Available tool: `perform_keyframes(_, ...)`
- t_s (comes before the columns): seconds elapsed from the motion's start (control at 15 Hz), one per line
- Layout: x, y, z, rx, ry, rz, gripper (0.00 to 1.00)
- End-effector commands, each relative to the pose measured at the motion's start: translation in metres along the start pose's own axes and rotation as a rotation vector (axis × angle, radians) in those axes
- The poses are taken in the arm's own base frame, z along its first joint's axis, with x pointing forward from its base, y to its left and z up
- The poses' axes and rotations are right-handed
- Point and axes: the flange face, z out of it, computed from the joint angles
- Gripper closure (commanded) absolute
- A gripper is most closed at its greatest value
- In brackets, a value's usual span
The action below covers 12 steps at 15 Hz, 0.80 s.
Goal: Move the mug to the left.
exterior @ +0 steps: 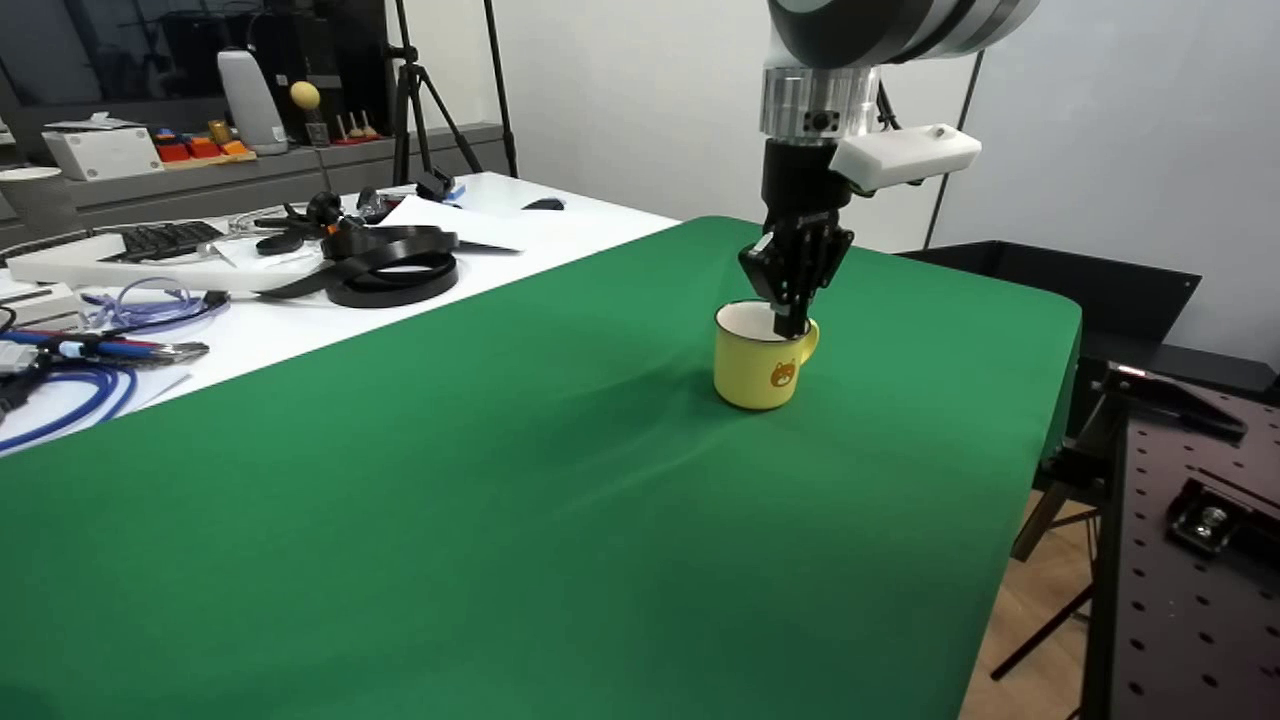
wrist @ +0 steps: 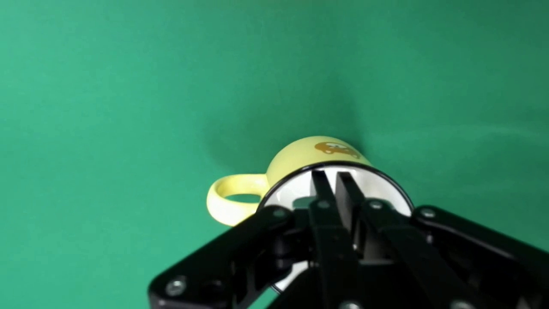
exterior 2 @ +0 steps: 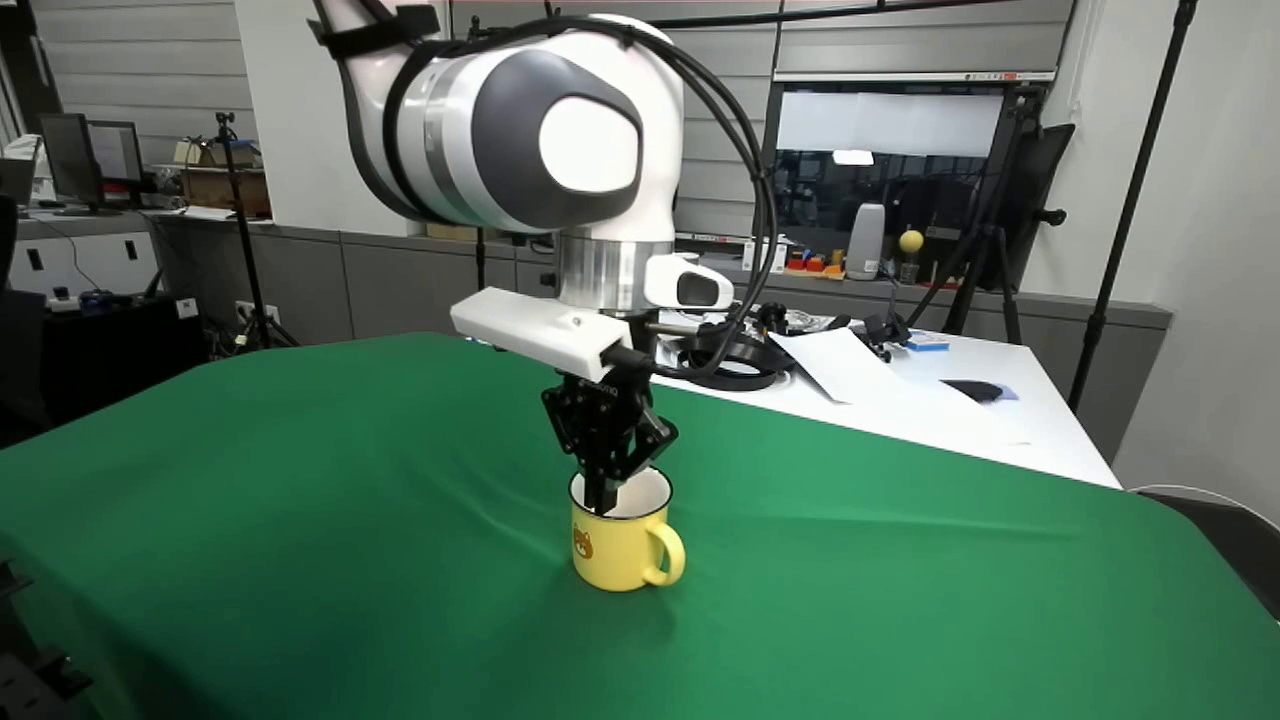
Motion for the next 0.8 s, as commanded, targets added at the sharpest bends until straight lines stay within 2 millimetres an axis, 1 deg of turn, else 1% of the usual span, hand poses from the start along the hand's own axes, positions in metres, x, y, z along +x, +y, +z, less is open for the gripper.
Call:
perform_keyframes(0.0, -0.001, -0.001, -0.001, 0.001, 0.025, -0.005, 0.63)
perform_keyframes(0.07, -0.001, -0.002, -0.001, 0.002, 0.033, -0.007, 0.58)
perform_keyframes(0.27, 0.003, -0.003, -0.003, 0.005, 0.078, -0.017, 0.36)
perform_keyframes(0.33, 0.024, -0.019, -0.02, 0.017, 0.104, -0.027, 0.3)
perform_keyframes(0.4, 0.027, -0.023, -0.025, 0.021, 0.124, -0.032, 0.24)
perform_keyframes(0.6, 0.037, -0.04, -0.044, 0.026, 0.18, -0.072, 0.02)
perform_keyframes(0.73, 0.044, -0.049, -0.049, 0.033, 0.193, -0.082, 0.0)
